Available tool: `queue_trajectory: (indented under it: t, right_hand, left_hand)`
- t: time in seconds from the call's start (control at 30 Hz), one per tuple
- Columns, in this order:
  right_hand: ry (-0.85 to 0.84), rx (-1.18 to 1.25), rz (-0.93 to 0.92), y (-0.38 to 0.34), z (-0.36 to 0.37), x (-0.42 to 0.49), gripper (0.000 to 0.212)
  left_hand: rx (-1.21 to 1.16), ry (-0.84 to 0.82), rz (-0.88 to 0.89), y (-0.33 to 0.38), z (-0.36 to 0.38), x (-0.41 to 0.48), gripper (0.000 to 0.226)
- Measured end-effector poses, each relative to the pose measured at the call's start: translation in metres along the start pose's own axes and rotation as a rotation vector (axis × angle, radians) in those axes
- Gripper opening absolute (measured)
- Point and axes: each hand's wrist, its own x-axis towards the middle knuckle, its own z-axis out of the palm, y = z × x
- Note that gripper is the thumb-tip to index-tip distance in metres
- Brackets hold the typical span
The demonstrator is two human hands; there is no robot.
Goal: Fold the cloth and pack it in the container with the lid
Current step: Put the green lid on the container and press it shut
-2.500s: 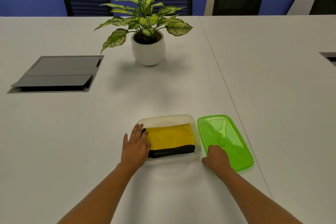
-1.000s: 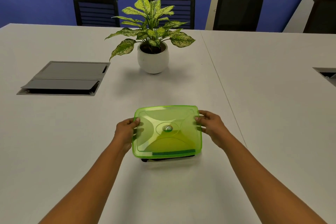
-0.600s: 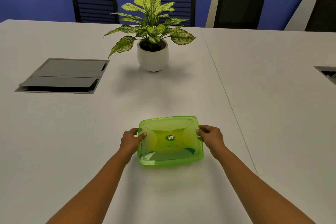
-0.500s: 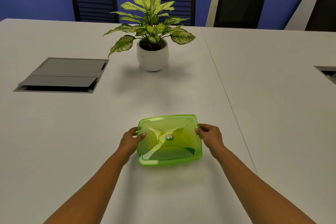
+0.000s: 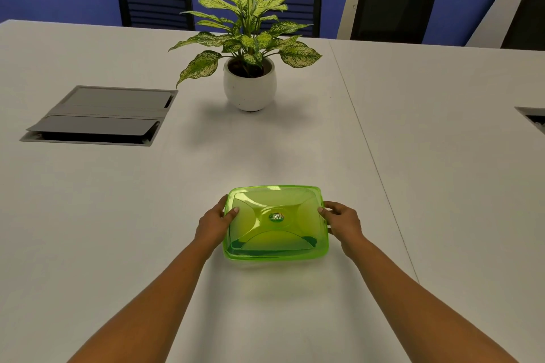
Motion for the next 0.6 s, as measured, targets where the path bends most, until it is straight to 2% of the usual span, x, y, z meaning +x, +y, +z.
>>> queue_trajectory:
  t: [0.17,0.33,0.43,0.6]
  right_hand:
    - [0.016,-0.019,-0.008,0.004,0.003,0.001,0.034]
    - [0.036,-0.101,-0.024,0.008,0.005,0.002,0.031]
    - [0.034,-0.15,-0.024,0.012,0.007,0.001,0.037]
    - [0.013,-0.176,-0.012,0.017,0.01,-0.002,0.044]
  left_hand:
    - [0.055,0.079,-0.028,-0.004,0.003,0.003,0.064]
    - [-0.123,0.071,-0.076,-0.009,-0.001,0.0,0.05]
    - [-0.24,-0.004,-0.137,-0.015,-0.011,-0.007,0.042]
    - [-0.19,-0.234,-0.218,-0.025,-0.026,-0.015,0.038]
